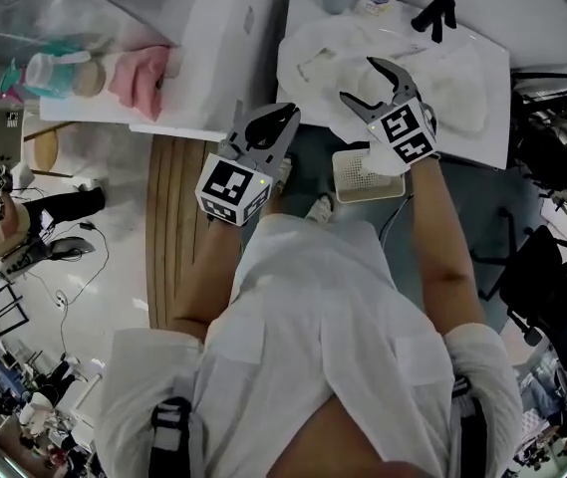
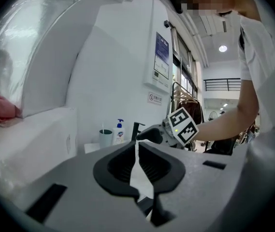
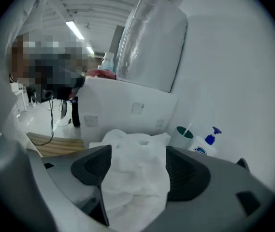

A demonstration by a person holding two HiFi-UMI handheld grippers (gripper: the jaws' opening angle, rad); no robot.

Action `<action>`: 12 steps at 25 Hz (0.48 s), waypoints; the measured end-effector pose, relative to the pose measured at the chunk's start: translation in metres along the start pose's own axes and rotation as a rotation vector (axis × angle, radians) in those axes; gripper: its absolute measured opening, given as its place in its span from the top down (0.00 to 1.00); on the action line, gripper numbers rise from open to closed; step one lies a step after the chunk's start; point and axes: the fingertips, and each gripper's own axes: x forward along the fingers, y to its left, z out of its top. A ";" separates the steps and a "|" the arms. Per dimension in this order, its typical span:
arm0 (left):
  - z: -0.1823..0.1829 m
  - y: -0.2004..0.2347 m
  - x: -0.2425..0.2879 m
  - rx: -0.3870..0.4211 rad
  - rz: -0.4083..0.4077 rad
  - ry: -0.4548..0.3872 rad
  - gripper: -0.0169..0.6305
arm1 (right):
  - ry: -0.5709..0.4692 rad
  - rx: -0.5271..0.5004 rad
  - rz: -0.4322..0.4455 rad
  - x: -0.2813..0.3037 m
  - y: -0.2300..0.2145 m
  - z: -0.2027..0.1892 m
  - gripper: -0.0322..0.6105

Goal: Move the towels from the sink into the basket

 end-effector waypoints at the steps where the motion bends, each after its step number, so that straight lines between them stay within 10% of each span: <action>1: -0.001 0.003 0.002 -0.003 -0.005 0.002 0.93 | 0.025 -0.027 0.003 0.008 -0.003 -0.001 0.42; 12: -0.006 0.023 0.023 -0.039 -0.070 0.035 0.93 | 0.217 -0.274 0.146 0.095 -0.007 -0.010 0.41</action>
